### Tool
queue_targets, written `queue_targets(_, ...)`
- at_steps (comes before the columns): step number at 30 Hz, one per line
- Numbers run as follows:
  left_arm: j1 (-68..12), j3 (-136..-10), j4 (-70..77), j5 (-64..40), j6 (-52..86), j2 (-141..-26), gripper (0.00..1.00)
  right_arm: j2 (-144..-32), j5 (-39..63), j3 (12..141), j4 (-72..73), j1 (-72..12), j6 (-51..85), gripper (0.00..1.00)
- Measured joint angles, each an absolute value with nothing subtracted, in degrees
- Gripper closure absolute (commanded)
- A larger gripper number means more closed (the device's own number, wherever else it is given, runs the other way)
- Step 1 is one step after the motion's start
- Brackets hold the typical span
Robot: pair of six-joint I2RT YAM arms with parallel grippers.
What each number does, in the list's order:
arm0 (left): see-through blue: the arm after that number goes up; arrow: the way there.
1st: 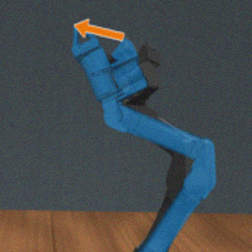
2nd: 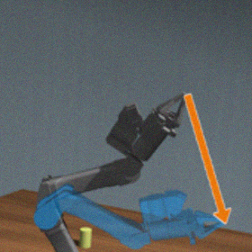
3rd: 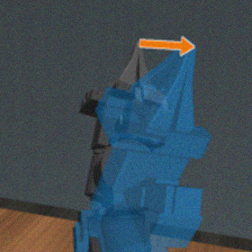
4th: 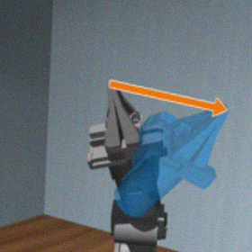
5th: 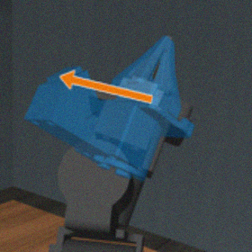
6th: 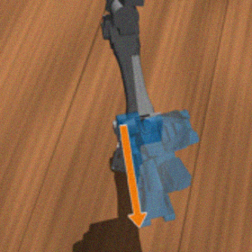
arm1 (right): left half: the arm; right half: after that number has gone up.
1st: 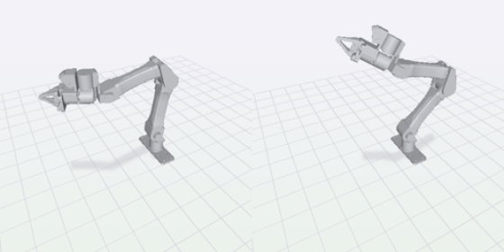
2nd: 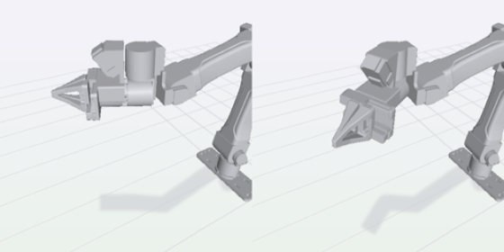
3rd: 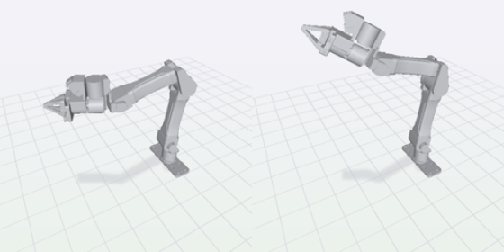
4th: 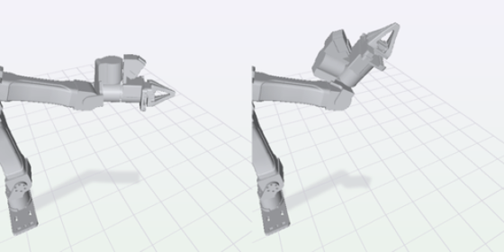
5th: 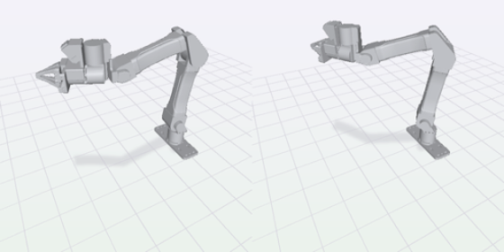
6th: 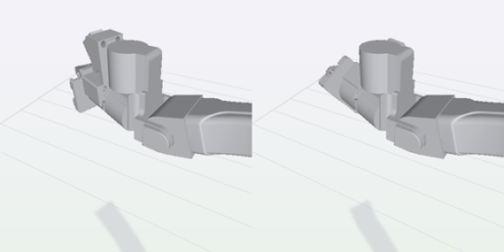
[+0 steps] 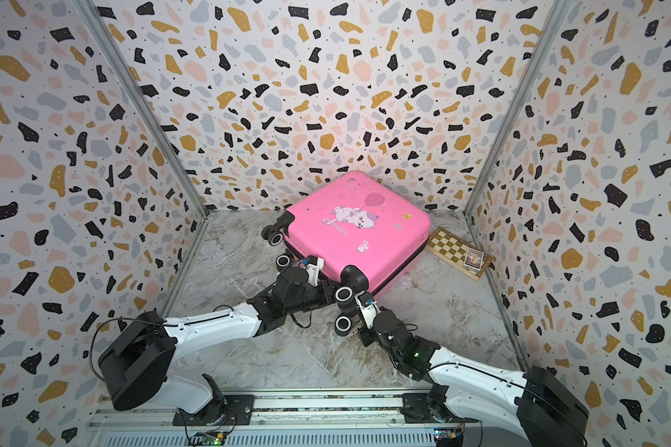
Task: Open the suitcase zippers
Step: Adjust the suitcase at the center of the board.
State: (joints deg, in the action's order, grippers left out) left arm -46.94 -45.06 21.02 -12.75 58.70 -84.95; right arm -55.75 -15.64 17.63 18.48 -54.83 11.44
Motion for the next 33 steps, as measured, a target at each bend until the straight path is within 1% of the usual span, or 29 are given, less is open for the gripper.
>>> queue_targets(2,-46.92,-45.08,21.08,-12.60,58.70,-84.99,0.62,-56.62,-17.21,17.39,19.86,-55.66,12.64,1.00)
queue_targets(4,-46.87,-45.12,20.88,-12.56,58.48,-84.86,0.58,-57.36,-18.90,17.32,20.78,-56.62,13.96,1.00)
queue_targets(5,-46.83,-45.12,20.58,-12.40,57.98,-84.62,0.53,-57.65,-19.40,17.32,21.12,-56.90,14.44,1.00)
queue_targets(7,-46.41,-45.12,18.39,-11.38,56.66,-83.55,0.38,-58.19,-19.90,17.32,21.96,-57.32,15.16,1.00)
queue_targets(9,-45.56,-44.99,14.85,-10.44,55.05,-81.30,0.26,-58.63,-19.51,17.32,22.44,-57.65,15.46,1.00)
queue_targets(12,-43.07,-44.23,10.33,-10.28,53.06,-75.20,0.14,-58.67,-18.52,17.32,22.46,-57.52,15.64,1.00)
queue_targets(15,-38.81,-44.14,8.08,-11.40,50.87,-68.73,0.05,-58.46,-17.54,17.30,22.26,-56.99,15.64,1.00)
queue_targets(18,-32.58,-44.16,5.80,-12.64,49.32,-64.77,0.00,-58.11,-16.78,17.26,22.00,-56.60,15.64,1.00)
queue_targets(23,-18.70,-44.56,2.76,-17.72,48.58,-64.40,0.01,-57.69,-15.77,17.21,21.69,-56.07,15.59,1.00)
queue_targets(27,-8.60,-46.89,3.33,-22.90,50.04,-68.18,0.01,-56.99,-14.11,16.27,22.57,-54.94,15.84,1.00)
queue_targets(30,-3.33,-47.03,8.51,-27.20,53.52,-72.53,0.01,-56.10,-12.69,15.35,23.20,-54.04,16.29,1.00)
queue_targets(33,-0.51,-48.80,12.58,-30.94,56.75,-79.40,0.01,-55.86,-12.14,15.27,23.22,-53.78,16.53,1.00)
